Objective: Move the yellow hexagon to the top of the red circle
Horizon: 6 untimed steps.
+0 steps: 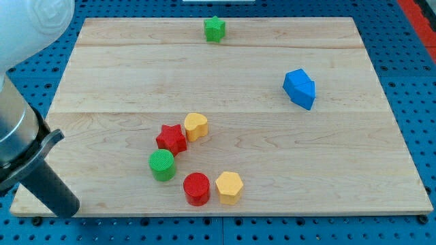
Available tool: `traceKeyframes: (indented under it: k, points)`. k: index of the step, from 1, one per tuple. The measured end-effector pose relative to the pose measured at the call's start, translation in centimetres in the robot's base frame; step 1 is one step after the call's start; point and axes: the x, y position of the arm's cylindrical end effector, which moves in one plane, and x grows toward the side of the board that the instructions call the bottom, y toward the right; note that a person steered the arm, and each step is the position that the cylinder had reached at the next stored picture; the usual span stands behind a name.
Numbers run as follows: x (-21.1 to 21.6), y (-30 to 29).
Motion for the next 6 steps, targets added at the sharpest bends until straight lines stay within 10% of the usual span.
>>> traceKeyframes:
  k: [4,6]
  points:
    - [0.0,24.9]
    - [-0.6,23.0]
